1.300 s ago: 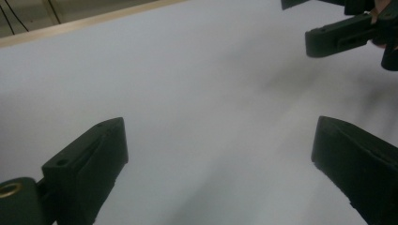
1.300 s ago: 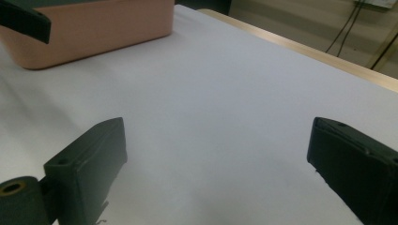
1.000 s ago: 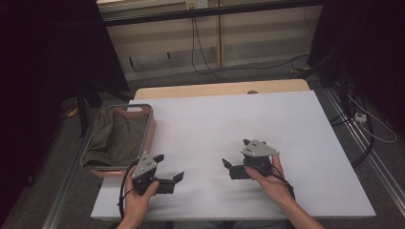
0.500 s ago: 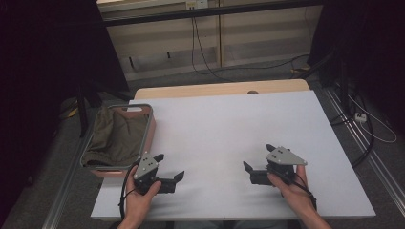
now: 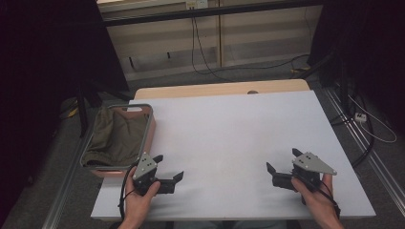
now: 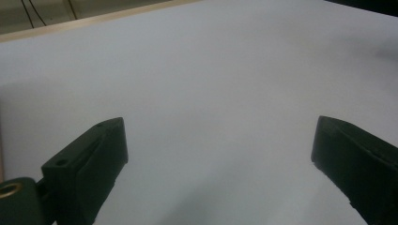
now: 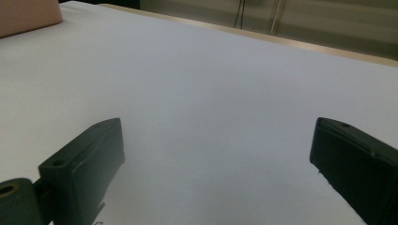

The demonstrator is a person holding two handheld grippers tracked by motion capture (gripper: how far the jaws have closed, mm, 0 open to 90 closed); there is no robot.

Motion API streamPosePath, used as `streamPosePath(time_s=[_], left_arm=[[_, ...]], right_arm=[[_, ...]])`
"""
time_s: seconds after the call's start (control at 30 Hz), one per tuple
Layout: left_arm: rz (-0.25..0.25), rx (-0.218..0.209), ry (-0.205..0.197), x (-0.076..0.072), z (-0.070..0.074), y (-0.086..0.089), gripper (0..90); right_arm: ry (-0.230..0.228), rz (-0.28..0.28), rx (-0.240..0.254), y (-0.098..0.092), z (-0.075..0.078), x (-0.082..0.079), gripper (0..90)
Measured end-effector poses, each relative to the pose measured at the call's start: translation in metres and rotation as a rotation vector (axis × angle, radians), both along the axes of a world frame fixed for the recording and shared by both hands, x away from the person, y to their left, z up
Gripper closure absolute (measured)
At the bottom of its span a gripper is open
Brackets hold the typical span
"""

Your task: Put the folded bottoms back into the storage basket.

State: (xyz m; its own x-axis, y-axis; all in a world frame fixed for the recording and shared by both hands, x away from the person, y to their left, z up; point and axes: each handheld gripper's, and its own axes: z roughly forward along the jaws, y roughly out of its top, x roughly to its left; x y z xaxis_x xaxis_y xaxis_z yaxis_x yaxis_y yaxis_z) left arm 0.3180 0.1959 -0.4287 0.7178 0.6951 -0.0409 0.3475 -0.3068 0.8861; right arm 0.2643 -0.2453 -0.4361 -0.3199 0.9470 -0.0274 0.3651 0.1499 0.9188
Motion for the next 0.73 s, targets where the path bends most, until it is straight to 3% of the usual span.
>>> streamPosePath(time_s=[0.2,0.37,0.47,0.53,0.57,0.6,0.67,0.73], left_arm=[[0.006,0.014,-0.004,-0.002,-0.002,0.001,4.1],[-0.009,0.026,-0.008,-0.002,-0.002,0.0,4.1],[-0.008,0.008,-0.004,-0.003,-0.002,-0.001,4.1],[-0.009,0.027,-0.022,-0.003,-0.002,-0.001,4.1],[-0.006,0.002,0.0,-0.003,-0.002,-0.001,4.0],[-0.01,0.018,-0.01,-0.002,-0.001,0.001,4.0],[0.001,-0.015,0.004,-0.002,-0.001,0.001,4.0],[0.001,-0.012,0.004,-0.001,-0.001,0.002,4.0]], right_arm=[[-0.007,-0.023,-0.018,-0.007,-0.008,-0.008,1.8],[-0.026,-0.047,0.013,-0.012,-0.009,-0.012,1.9],[-0.035,-0.05,0.026,-0.011,-0.009,-0.013,1.8],[-0.033,-0.039,0.031,-0.01,-0.01,-0.011,1.7],[-0.035,-0.032,0.029,-0.01,-0.01,-0.009,1.6],[-0.044,-0.031,0.03,-0.01,-0.01,-0.008,1.9],[-0.048,-0.032,0.041,-0.009,-0.009,-0.007,1.6],[-0.037,-0.026,0.041,-0.009,-0.01,-0.006,1.9]])
